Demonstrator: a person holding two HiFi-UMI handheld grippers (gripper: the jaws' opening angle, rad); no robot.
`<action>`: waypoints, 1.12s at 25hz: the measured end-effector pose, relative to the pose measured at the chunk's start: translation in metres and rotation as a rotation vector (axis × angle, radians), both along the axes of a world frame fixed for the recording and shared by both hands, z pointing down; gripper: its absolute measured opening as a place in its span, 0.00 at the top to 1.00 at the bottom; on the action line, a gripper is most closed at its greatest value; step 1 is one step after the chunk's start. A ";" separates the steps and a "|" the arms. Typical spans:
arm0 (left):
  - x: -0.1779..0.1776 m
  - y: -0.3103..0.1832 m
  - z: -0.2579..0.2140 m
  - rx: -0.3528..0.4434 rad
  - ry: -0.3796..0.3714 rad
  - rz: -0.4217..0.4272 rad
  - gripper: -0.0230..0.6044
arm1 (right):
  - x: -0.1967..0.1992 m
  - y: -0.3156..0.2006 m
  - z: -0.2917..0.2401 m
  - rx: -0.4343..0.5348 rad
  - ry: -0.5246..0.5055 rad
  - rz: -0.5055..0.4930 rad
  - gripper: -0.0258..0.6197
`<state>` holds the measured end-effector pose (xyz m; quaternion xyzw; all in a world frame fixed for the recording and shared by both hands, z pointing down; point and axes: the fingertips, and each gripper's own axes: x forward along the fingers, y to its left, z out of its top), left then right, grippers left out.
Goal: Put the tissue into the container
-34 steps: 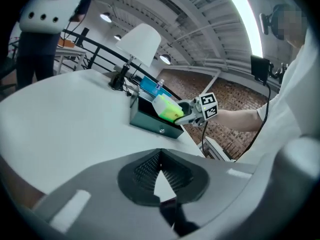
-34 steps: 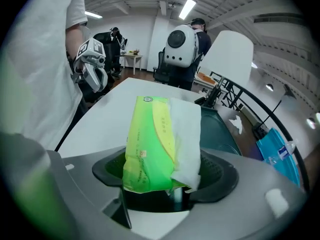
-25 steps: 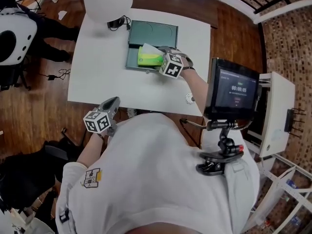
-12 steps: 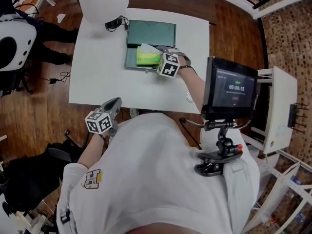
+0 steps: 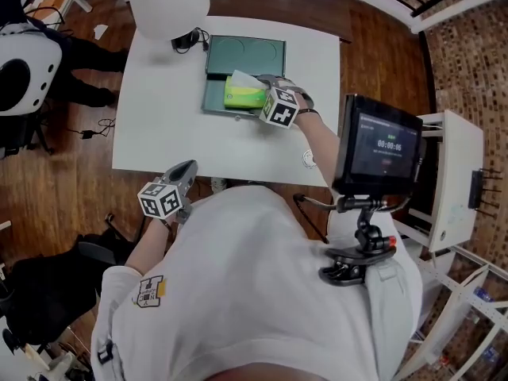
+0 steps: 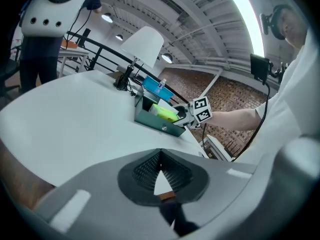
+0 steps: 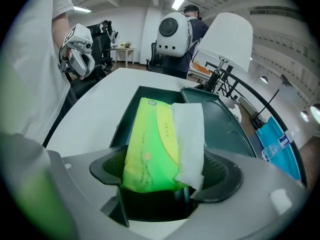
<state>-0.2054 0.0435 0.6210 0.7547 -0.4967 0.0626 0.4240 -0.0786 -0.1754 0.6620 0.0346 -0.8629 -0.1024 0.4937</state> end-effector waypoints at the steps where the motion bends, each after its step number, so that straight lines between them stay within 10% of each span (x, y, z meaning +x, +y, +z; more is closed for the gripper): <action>1: 0.001 0.000 0.000 -0.001 -0.001 0.004 0.96 | 0.001 0.000 -0.001 0.000 -0.004 -0.002 0.32; 15: 0.019 -0.007 -0.006 0.018 -0.001 0.046 0.96 | 0.015 -0.001 -0.062 0.006 -0.180 0.033 0.17; 22: 0.012 -0.046 -0.027 0.092 0.012 0.041 0.96 | 0.047 0.001 -0.134 0.064 -0.391 0.192 0.26; 28: 0.005 -0.091 -0.041 0.151 -0.005 0.043 0.96 | 0.102 0.017 -0.169 0.065 -0.572 0.388 0.55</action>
